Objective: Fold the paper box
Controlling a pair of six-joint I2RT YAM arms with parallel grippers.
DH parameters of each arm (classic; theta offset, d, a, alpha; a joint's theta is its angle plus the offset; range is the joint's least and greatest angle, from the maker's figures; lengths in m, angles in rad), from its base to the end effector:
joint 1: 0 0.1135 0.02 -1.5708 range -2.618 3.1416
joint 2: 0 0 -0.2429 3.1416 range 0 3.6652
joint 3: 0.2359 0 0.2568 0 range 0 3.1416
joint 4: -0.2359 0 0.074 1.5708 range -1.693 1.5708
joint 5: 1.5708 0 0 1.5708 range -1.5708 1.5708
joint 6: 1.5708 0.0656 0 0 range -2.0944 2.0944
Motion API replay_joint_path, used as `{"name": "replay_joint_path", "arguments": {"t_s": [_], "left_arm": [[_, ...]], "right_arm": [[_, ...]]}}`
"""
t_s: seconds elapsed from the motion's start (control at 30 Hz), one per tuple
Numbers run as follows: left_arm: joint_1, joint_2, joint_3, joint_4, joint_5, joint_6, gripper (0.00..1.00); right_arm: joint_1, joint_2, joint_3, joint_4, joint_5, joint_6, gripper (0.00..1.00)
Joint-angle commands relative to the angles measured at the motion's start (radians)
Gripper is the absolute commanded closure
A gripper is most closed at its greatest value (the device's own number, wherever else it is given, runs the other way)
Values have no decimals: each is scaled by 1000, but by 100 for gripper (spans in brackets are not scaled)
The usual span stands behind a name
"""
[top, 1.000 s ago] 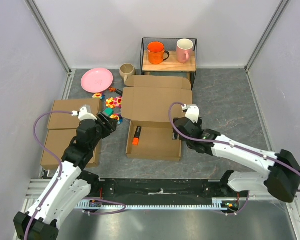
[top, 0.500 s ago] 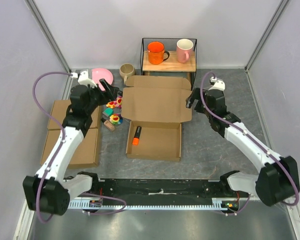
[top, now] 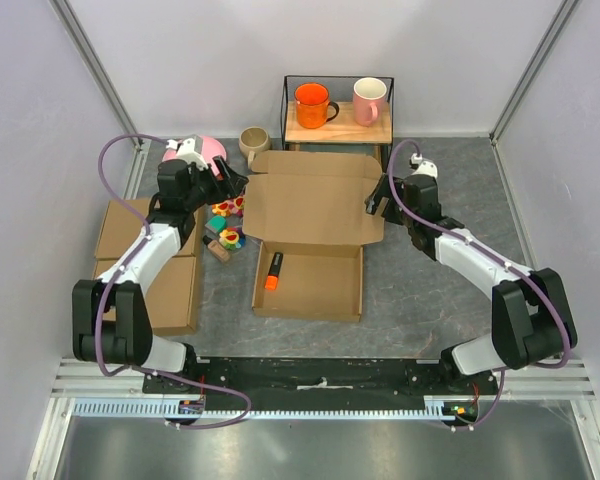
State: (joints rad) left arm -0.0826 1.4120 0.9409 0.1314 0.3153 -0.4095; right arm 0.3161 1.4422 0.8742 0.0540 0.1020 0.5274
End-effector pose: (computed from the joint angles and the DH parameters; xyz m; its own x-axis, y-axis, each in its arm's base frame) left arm 0.3570 -0.0500 0.2481 -0.4519 -0.3424 -0.8238 0.2070 0.8579 -0.4702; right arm 0.3375 0.1033 0.2022 -0.5170 0.3577 -0.7777 0.0408 0.9178 0.3950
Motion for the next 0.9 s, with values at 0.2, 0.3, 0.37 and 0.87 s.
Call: {"name": "replay_joint_path", "arguments": {"t_s": [0.2,0.3,0.37,0.87], "left_arm": [[12,131,53,211,119,58,21],[15,148,30,241,145,61,21],[17,169,16,246,162,63,21],[49,329,56,382,314,-28,28]], "right_arm": [[-9,121,111,87,-8,-3,6],[-11,153,141,87,-28,-13,7],[-11,170,152,87,-36,-21,9],[-18,202,163,127,-142,-24,16]]}}
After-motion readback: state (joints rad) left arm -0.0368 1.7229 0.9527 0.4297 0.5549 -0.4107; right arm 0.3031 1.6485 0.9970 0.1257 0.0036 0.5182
